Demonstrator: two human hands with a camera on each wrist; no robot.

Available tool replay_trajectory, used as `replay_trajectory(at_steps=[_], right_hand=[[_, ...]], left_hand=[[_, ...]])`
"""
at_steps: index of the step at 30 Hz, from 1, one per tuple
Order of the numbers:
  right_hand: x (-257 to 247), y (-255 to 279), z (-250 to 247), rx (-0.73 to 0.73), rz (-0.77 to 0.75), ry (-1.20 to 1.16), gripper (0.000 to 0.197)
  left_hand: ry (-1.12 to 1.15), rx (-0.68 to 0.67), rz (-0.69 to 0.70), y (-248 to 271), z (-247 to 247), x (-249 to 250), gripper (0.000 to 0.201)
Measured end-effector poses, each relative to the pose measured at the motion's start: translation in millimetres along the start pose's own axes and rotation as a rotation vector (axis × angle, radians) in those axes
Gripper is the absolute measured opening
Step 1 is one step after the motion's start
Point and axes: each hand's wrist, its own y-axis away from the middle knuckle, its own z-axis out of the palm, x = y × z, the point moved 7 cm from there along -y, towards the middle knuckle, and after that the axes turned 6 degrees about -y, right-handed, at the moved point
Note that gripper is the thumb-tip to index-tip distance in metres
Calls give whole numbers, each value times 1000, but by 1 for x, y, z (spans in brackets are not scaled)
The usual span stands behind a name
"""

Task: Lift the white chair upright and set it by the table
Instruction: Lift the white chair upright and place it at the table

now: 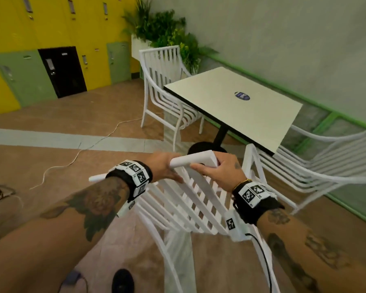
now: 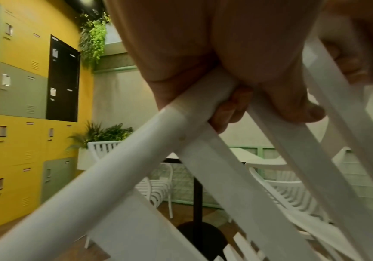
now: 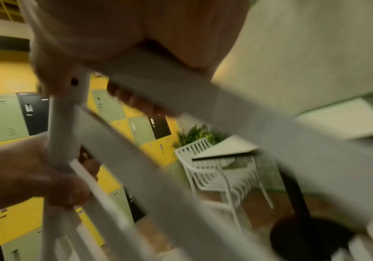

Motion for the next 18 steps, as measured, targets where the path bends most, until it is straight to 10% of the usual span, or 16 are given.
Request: replay_trajectory(at_steps=[8,18], right_hand=[[-20,59,-26,-464,187,922,30],[20,97,-46,-366,73,1062,26]], left_hand=[[-243,-84,107,8,62,97,53],[-369,-150,167,-18,72,60,46]])
